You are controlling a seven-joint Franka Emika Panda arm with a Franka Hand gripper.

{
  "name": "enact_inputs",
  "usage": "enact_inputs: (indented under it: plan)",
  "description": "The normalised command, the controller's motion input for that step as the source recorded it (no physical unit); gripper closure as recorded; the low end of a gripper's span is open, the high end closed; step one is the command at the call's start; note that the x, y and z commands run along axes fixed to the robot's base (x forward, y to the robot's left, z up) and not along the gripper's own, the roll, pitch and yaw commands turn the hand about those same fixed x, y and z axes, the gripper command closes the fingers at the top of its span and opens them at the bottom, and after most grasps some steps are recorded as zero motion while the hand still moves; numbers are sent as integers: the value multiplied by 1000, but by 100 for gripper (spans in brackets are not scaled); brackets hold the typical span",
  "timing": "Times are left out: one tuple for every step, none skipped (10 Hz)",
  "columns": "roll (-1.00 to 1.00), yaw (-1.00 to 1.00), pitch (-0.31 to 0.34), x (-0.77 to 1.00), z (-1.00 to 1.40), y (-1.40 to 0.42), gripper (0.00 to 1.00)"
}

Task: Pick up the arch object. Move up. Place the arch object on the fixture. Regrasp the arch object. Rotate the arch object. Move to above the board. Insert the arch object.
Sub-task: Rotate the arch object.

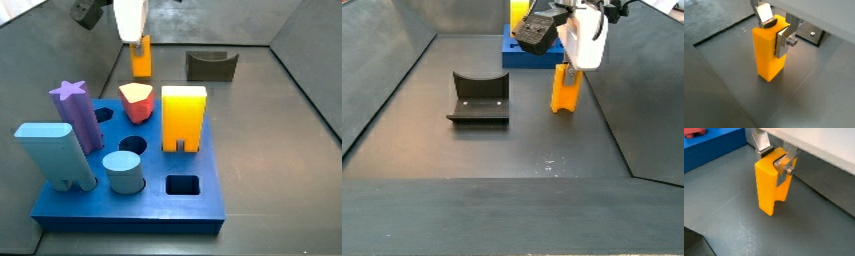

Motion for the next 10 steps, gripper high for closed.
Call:
enact_inputs:
  plan:
    - [-218,5,-9,0,0,0,0]
    - [-217,5,-12,6,3,3,0]
    - [-217,5,-11,5,1,4,0]
    - [-217,6,-10,4,0,5,0]
    - [-217,6,-10,4,-1,5,0]
    - [-217,6,-10,4,-1,5,0]
    - [-217,6,-10,4,-1,5,0]
    - [-217,6,-10,4,-1,5,0]
    - [-217,6,-9,4,-1,5,0]
    - [-217,6,-9,3,-1,5,0]
